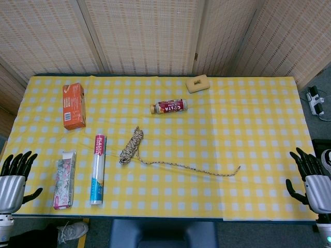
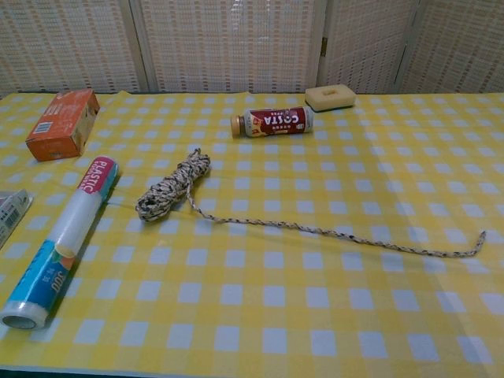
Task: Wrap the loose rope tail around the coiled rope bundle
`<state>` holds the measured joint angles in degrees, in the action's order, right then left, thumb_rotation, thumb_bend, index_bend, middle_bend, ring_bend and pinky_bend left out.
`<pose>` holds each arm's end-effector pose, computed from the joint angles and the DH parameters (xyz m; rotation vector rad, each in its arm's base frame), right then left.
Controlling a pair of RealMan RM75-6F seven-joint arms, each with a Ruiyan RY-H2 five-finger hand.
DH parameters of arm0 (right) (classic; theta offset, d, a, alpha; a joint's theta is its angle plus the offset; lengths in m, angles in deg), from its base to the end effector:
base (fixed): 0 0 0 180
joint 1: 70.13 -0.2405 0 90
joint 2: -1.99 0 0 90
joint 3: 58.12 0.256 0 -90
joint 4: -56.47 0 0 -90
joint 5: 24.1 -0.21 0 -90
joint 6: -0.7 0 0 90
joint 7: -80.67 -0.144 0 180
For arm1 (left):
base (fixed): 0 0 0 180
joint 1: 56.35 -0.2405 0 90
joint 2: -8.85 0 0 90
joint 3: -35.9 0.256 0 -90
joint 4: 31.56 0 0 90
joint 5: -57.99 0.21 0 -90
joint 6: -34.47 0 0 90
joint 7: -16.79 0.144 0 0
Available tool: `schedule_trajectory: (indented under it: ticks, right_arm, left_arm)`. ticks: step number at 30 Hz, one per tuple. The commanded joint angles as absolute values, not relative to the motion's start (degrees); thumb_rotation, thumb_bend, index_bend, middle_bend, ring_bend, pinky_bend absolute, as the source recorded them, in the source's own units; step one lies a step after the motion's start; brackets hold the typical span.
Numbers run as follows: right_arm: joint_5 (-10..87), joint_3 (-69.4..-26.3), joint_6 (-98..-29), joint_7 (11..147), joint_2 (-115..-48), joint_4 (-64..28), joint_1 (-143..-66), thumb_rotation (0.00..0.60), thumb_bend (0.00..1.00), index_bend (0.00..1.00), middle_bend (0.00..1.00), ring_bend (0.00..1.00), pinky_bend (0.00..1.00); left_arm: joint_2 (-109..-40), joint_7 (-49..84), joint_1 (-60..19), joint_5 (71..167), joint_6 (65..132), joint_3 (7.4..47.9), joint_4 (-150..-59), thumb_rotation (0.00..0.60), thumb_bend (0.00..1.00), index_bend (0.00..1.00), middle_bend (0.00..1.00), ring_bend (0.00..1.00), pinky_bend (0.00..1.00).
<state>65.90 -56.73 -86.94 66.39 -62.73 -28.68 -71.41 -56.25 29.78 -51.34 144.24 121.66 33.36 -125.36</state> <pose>-0.3349 -0.1566 0.1663 1.3462 -1.0045 1.0067 -0.3018 0.1800 0.1551 -1.4294 -0.7368 -0.7897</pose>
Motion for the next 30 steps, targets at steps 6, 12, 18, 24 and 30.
schedule_trajectory:
  ticks: [6, 12, 18, 24, 30]
  right_arm:
    - [65.68, -56.66, -86.63, 66.57, -62.55, -28.9, -71.58, 0.6, 0.51, 0.0, 0.0, 0.02, 0.0]
    - [65.67, -56.58, -87.22, 66.43, -62.31, -28.96, -71.34, 0.6, 0.51, 0.0, 0.0, 0.02, 0.0]
    - [65.14, -56.12, -88.1, 66.37, -61.81, -29.13, -70.94, 0.6, 0.51, 0.0, 0.0, 0.02, 0.0]
    - [65.27, -55.75, -89.12, 66.75, -61.04, -29.76, -70.68, 0.6, 0.51, 0.0, 0.0, 0.02, 0.0]
    - [65.58, -55.84, -89.39, 67.1, -60.87, -30.25, -70.56, 0.6, 0.51, 0.0, 0.0, 0.01, 0.0]
  left_arm:
    - [-56.54, 30.33, -51.23, 143.09, 120.86, 33.14, -125.27, 0.6, 0.16, 0.15, 0.1, 0.11, 0.0]
    - [-56.22, 29.41, -51.0, 143.26, 120.56, 33.06, -125.42, 0.6, 0.16, 0.15, 0.1, 0.11, 0.0]
    - [-55.56, 28.79, -49.03, 144.72, 119.74, 31.9, -126.65, 0.6, 0.16, 0.16, 0.11, 0.12, 0.0]
    - [-54.44, 27.91, -44.4, 147.95, 116.75, 29.97, -129.81, 0.6, 0.17, 0.21, 0.17, 0.17, 0.02]
    - [-55.67, 28.57, -37.86, 149.53, 111.38, 27.15, -133.72, 0.6, 0.17, 0.3, 0.28, 0.29, 0.13]
